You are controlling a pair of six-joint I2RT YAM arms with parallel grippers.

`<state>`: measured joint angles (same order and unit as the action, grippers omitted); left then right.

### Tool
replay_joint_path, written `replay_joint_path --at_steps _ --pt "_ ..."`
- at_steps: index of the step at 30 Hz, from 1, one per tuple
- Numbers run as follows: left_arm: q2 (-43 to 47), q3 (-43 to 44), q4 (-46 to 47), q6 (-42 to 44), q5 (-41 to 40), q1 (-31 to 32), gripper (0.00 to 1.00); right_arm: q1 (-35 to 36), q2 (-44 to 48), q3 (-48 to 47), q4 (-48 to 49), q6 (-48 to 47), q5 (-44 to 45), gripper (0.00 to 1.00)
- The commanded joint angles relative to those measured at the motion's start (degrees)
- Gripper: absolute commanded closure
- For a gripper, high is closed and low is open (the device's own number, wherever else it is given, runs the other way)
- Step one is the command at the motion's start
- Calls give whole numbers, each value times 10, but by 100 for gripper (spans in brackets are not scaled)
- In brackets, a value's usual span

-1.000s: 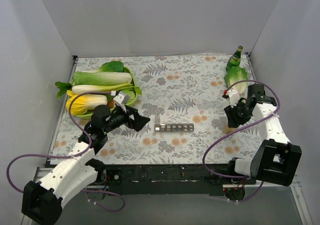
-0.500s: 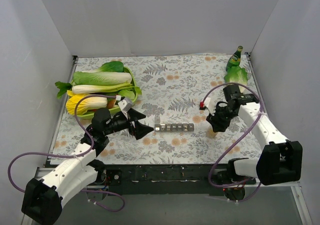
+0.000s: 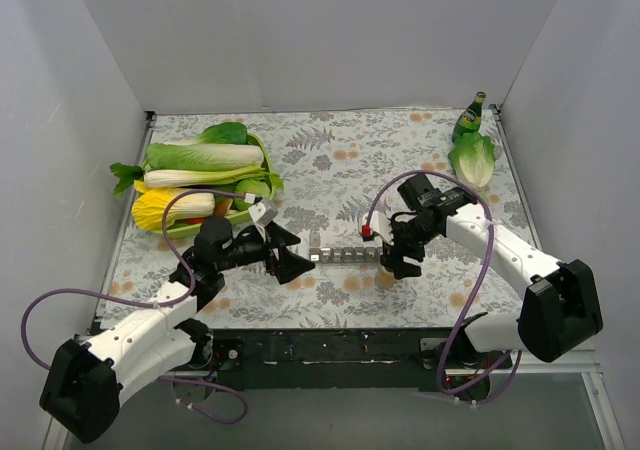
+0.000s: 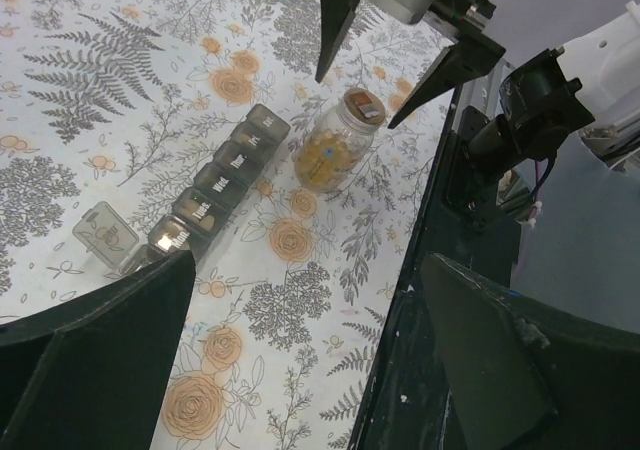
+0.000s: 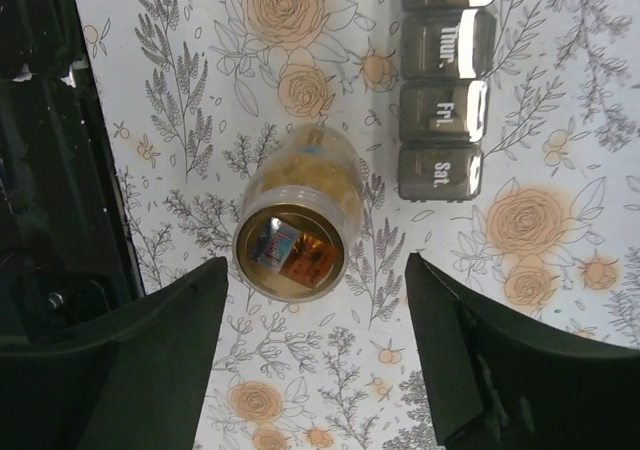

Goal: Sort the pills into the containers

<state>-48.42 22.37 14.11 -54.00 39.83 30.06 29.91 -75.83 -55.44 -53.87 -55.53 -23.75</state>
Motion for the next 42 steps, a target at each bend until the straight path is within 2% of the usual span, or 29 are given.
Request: replay_joint_path --at_steps 1,4,7,11,16,22,29,34,42 --pt "-19 18 7 9 -36 32 2 -5 12 -42 9 10 -29 18" --pt "-39 34 9 25 -58 66 2 -33 43 -46 6 11 -51 12" --pt "-73 50 32 63 -80 116 2 -100 77 -40 20 23 -80 11" --pt "-170 71 101 161 -113 200 2 -186 128 22 97 81 -115 11" --pt "-300 130 140 269 -139 263 2 -264 161 76 169 136 -147 11" --pt "-423 199 186 314 -139 279 2 -293 176 102 184 142 -186 11" --pt "-487 256 162 299 -130 279 2 -323 181 113 193 145 -210 11" --pt "-506 289 127 284 -100 284 12 -327 181 116 197 146 -215 11" --pt "-541 331 74 279 -107 295 24 -331 181 116 194 147 -220 11"
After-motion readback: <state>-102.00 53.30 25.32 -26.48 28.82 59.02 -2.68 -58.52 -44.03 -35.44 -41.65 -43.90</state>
